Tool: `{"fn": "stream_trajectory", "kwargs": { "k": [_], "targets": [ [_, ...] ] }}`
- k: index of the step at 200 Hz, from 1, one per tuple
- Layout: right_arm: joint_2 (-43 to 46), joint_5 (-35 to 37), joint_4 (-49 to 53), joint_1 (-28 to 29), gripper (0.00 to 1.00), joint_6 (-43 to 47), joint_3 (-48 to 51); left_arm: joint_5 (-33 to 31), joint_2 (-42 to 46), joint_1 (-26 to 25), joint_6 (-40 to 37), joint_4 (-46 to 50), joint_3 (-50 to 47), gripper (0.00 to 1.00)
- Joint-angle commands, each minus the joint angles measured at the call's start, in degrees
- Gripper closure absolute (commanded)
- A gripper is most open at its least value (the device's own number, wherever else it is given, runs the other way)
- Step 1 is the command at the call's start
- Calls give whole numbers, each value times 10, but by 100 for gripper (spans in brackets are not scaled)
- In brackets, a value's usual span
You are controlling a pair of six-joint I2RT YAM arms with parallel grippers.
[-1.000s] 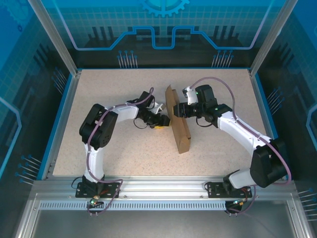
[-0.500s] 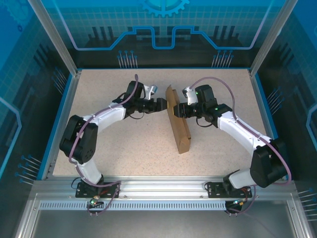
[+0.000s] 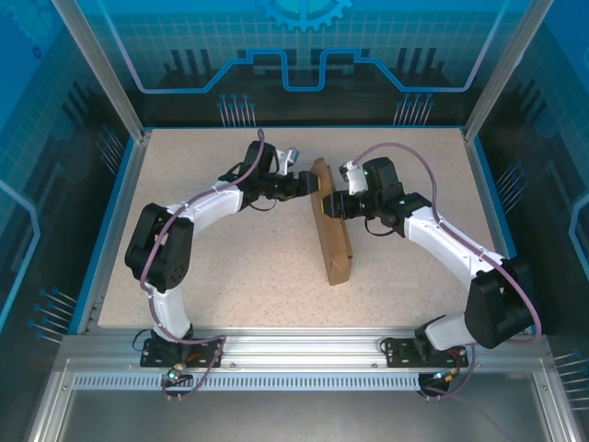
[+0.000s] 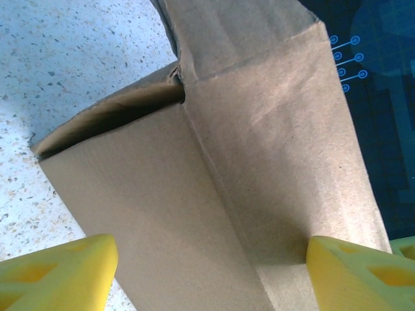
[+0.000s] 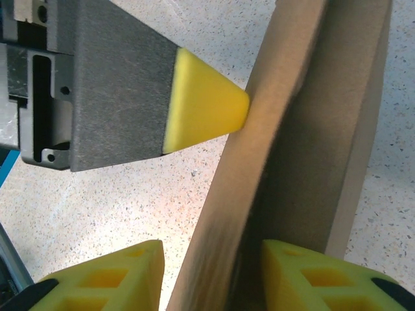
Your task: Fold the paper box
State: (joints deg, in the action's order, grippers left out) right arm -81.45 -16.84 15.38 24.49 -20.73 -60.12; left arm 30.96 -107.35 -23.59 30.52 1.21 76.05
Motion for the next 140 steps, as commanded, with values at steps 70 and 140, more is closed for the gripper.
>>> {"fn": "stream_trajectory", "kwargs": {
  "k": [70,140],
  "targets": [
    [9,19,96,3,48,29,-27,-50,-50,-19,-49,79,28,29],
    [28,19,126,2,43,51,-33,-49,-52,-19,-59,92,34,31]
  ]
}}
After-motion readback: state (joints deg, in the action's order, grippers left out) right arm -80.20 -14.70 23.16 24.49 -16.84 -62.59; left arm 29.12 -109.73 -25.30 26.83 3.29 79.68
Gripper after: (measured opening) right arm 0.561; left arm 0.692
